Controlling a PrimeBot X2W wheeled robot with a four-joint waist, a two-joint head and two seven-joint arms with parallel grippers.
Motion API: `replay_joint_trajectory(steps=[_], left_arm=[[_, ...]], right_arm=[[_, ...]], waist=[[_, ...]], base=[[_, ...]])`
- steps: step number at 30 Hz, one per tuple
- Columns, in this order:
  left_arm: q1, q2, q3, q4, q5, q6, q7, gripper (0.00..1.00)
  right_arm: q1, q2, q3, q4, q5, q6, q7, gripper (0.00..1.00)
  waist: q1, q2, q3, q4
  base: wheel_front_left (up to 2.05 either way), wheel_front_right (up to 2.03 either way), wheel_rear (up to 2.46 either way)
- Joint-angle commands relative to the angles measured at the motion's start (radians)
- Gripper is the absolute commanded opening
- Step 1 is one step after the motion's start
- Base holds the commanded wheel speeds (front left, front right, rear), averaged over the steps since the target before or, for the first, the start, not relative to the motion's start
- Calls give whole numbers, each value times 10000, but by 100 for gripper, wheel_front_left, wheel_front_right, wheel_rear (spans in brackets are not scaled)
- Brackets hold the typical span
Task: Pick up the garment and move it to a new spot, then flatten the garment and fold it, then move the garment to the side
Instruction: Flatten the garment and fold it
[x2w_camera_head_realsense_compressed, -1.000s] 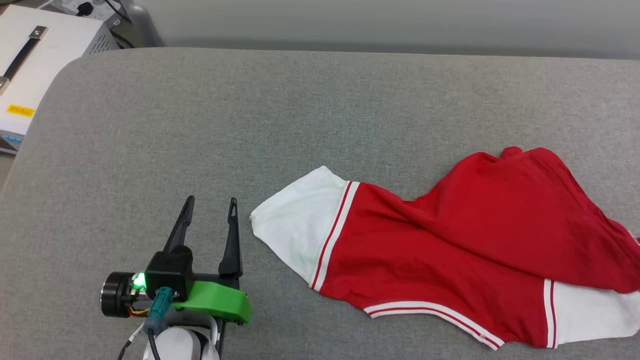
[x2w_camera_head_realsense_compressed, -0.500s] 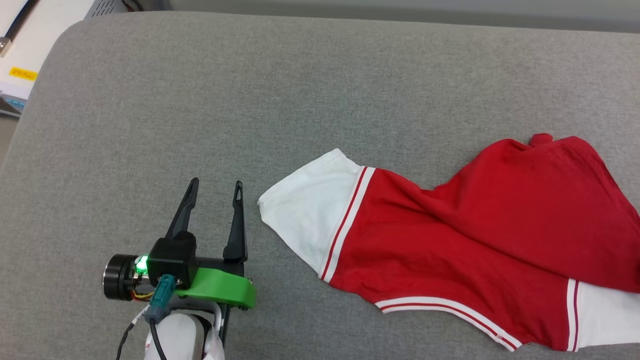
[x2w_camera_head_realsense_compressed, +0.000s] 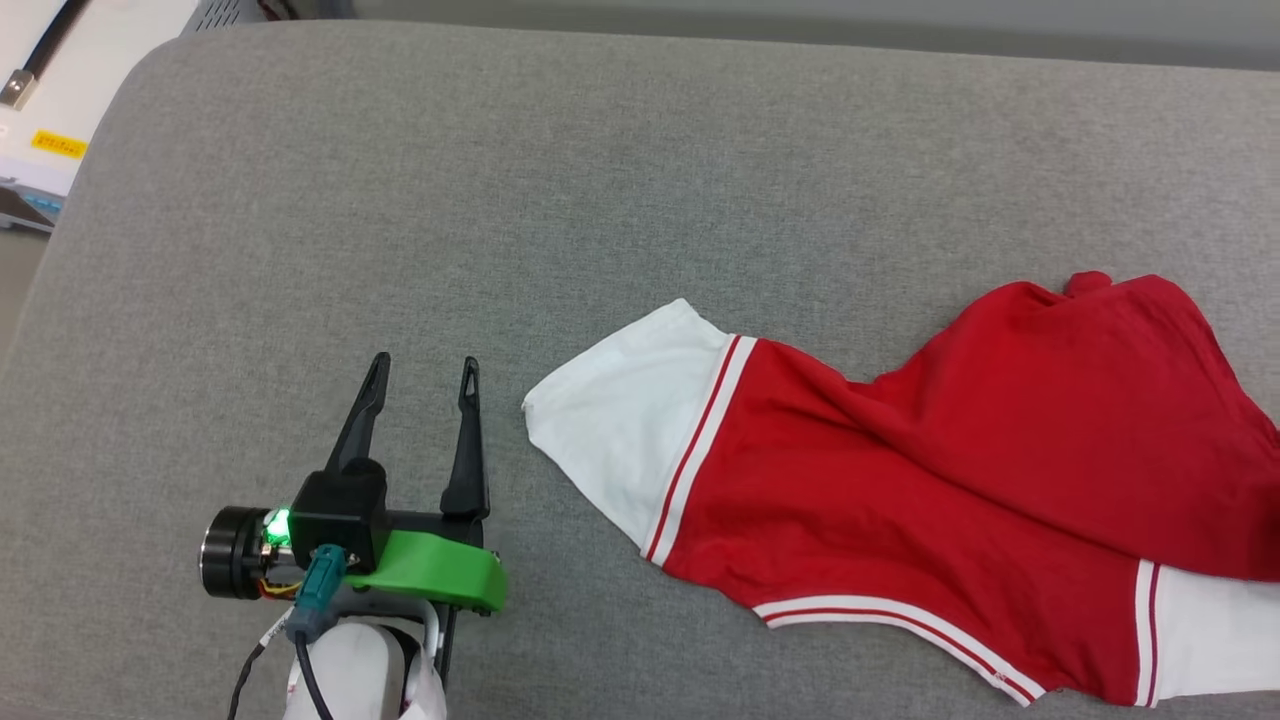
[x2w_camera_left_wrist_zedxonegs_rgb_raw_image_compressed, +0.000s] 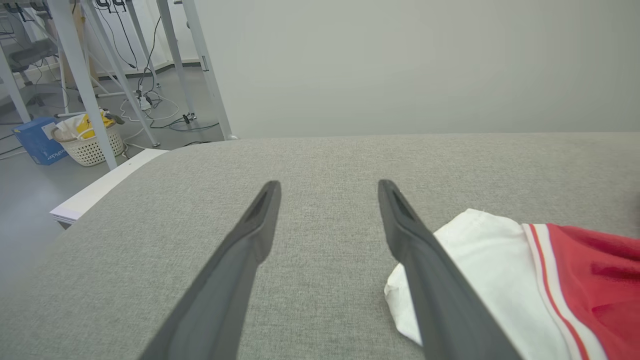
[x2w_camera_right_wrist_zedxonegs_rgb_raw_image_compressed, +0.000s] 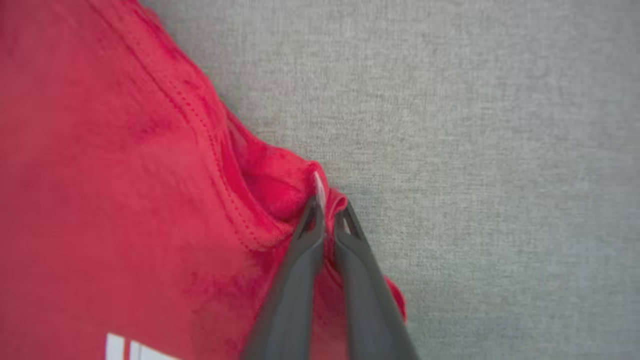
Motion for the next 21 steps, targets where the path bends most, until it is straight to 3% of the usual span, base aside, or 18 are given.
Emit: replay_joint_trajectory(steps=[1, 5, 12, 17, 21], left_arm=[[62, -38, 4, 20, -42, 21, -57, 100], [119, -39, 11, -26, -62, 29, -57, 100], [204, -40, -2, -60, -131, 55, -57, 100], [50, -40, -103, -68, -206, 40, -57, 100], [-143, -40, -210, -101, -273, 61, -57, 100]], right_arm=[[105, -135, -84, -330, 180, -6, -220, 0], [449, -520, -553, -1601, 534, -6, -605, 0], [523, -523, -1057, -3839, 503, -6, -475, 0], [-592, -259, -540, -4481, 89, -6, 4, 0], [-2229, 18, 371, -4167, -245, -6, 231, 0]], waist=[[0, 0, -218, -127], [0, 0, -339, -160], [0, 0, -346, -140], [0, 0, -159, 53], [0, 0, 80, 302]], base=[[0, 0, 0], [0, 0, 0], [0, 0, 0], [0, 0, 0], [0, 0, 0]])
